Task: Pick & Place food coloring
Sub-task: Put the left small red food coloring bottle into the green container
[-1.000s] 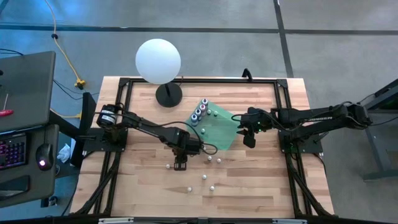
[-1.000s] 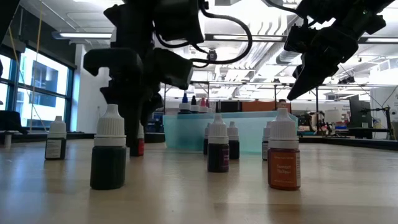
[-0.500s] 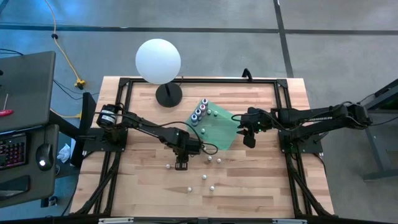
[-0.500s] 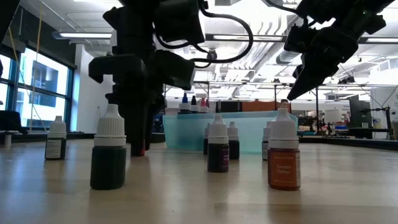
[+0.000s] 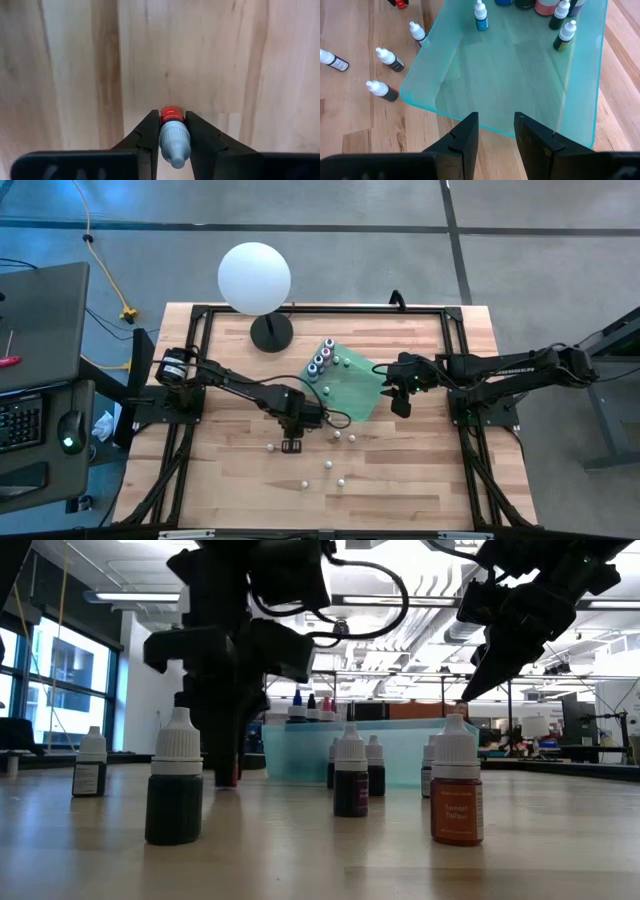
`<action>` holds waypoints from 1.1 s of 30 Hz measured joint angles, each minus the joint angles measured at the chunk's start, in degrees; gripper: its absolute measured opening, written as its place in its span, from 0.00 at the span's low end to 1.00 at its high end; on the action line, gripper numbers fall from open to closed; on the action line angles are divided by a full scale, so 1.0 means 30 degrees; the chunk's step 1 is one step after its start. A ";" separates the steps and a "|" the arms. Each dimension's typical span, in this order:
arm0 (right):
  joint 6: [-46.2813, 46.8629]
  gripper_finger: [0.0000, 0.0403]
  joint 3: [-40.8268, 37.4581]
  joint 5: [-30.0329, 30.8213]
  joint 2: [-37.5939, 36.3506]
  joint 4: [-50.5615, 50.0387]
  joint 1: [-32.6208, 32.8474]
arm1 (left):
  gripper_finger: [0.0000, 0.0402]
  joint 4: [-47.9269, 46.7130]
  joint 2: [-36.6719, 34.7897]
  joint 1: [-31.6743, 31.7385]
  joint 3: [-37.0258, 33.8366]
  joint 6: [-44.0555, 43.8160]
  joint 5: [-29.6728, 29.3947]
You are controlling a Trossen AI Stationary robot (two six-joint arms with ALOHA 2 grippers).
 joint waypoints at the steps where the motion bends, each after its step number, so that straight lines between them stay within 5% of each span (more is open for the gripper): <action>1: 0.0000 0.29 0.0000 0.0000 0.0007 0.0000 -0.0001 | 0.16 -0.0050 0.0009 0.0002 0.0182 0.0018 -0.0023; 8: 0.0000 0.29 0.0000 0.0007 0.0000 0.0005 -0.0007 | 0.18 -0.1787 0.0009 0.0591 0.3532 0.2266 -0.0846; 16: 0.0001 0.29 0.0000 0.0007 0.0000 0.0000 -0.0007 | 0.18 -0.3176 0.0009 0.3542 0.7427 0.4472 -0.2394; 25: -0.0471 0.29 0.0000 0.0025 0.0002 0.0000 -0.0007 | 0.18 -0.2383 0.0587 0.6496 0.7753 0.5342 -0.0627; 33: -0.0481 0.29 -0.0007 0.0018 0.0007 -0.0011 -0.0007 | 0.18 -0.1831 0.2408 0.6858 0.7739 0.6559 0.0160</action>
